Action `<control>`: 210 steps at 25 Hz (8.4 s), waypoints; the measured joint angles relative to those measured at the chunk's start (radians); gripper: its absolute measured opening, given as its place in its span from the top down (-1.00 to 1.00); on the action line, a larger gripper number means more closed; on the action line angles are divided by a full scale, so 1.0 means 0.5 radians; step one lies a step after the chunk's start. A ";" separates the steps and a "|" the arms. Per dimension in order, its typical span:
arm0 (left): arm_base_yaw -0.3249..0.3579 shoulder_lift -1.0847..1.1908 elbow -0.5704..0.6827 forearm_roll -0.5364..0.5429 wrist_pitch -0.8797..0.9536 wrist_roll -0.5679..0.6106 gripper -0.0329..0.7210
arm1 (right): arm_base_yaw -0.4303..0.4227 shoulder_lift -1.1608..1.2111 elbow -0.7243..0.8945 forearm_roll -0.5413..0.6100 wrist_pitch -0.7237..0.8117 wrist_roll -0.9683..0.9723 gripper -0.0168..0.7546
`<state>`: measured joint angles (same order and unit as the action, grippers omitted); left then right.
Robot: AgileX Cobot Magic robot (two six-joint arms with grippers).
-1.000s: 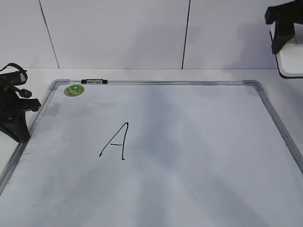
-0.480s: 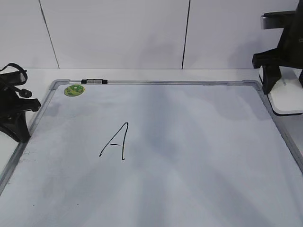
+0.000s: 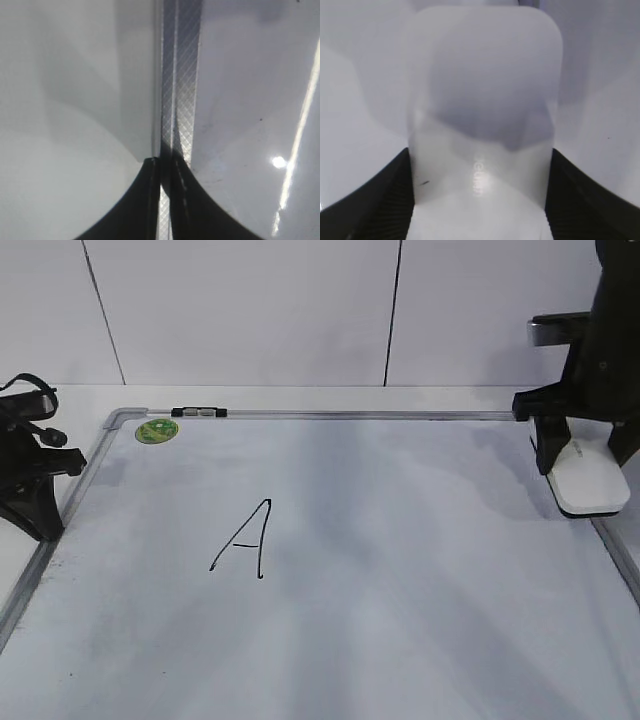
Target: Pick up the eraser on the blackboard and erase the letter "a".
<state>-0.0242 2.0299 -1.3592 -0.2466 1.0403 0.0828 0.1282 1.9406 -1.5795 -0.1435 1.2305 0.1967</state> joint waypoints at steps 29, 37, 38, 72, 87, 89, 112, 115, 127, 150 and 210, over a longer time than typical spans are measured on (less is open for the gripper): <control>0.000 0.000 0.000 -0.004 0.000 0.000 0.88 | 0.000 0.091 0.011 0.023 -0.010 0.024 -0.47; 0.000 0.000 0.000 -0.004 0.000 0.000 0.88 | 0.000 0.122 0.011 0.031 -0.014 0.038 -0.47; 0.000 0.000 0.000 -0.004 0.000 0.000 0.88 | 0.000 0.122 0.011 0.016 -0.014 0.038 -0.47; 0.000 0.000 0.000 -0.012 0.004 0.000 0.88 | -0.101 0.194 0.011 0.098 -0.019 -0.017 -0.47; 0.000 0.000 0.000 -0.012 0.000 0.000 0.88 | -0.101 0.233 0.011 0.178 -0.021 -0.111 -0.49; 0.000 0.000 0.000 -0.012 0.000 0.000 0.88 | -0.101 0.237 0.011 0.178 -0.021 -0.123 -0.50; 0.000 0.000 0.000 -0.016 -0.004 0.000 0.88 | -0.103 0.241 0.011 0.187 -0.021 -0.162 -0.60; 0.000 0.000 0.000 -0.016 -0.004 0.000 0.88 | -0.103 0.241 0.011 0.187 -0.021 -0.162 -0.60; 0.000 0.000 0.000 -0.016 -0.004 0.000 0.88 | -0.103 0.213 0.011 0.203 -0.024 -0.158 -0.60; 0.000 0.000 0.000 -0.028 -0.015 0.000 0.88 | -0.103 -0.093 -0.034 0.320 -0.019 -0.134 -0.58; 0.000 -1.120 -0.356 -0.051 0.397 -0.021 0.15 | -0.103 -1.209 0.191 0.518 0.036 -0.159 -0.58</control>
<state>-0.0242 1.4699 -1.5374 -0.2723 1.2390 0.0723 0.0768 1.3362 -1.4838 0.1157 1.2484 0.1171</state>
